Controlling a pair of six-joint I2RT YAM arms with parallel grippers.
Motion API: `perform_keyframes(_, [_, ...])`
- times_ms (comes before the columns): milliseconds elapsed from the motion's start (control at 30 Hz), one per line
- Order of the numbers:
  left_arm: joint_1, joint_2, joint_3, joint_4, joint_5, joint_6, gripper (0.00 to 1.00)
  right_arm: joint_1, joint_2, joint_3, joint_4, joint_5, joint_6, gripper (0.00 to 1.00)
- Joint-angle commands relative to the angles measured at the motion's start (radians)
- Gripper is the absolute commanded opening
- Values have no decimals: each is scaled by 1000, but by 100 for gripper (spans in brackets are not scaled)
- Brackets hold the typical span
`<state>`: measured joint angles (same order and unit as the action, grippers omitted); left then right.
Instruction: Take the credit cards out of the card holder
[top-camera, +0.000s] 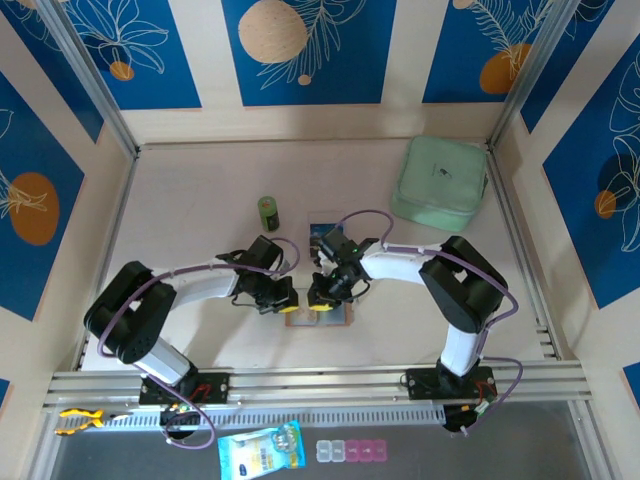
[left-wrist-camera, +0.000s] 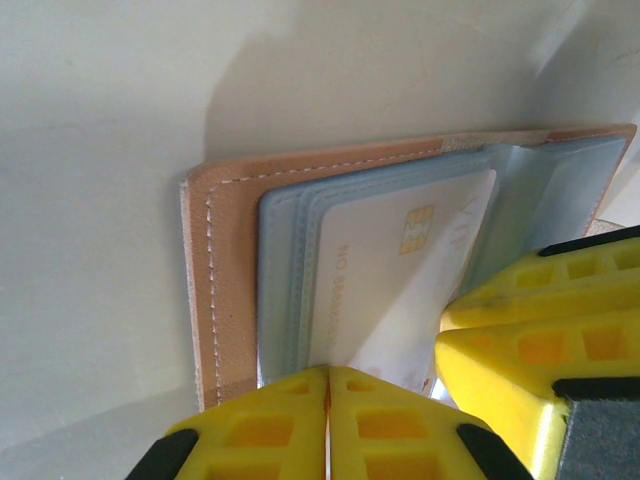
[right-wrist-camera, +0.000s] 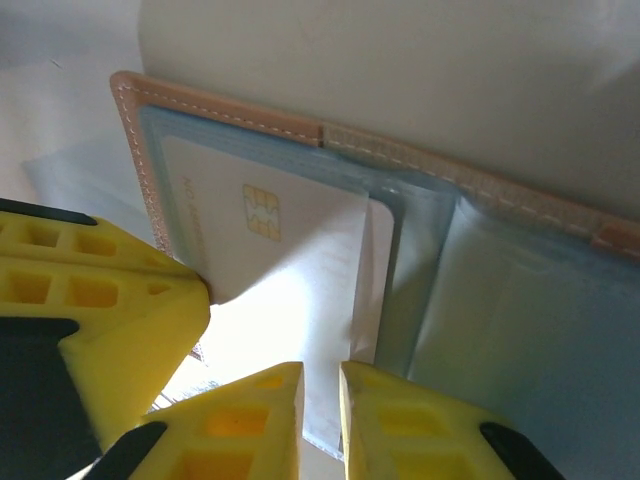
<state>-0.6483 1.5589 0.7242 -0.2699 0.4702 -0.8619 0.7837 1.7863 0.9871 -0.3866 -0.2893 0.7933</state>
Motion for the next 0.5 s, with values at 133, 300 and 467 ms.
perform_keyframes(133, [0, -65, 24, -96, -65, 32, 12, 6, 16, 24, -62, 28, -17, 27])
perform_keyframes(300, [0, -19, 11, -60, -36, 36, 12, 6, 12, 28, -70, 32, -22, 29])
perform_keyframes(467, [0, 21, -17, -11, -10, 19, 12, 8, 6, 28, -80, 41, -23, 29])
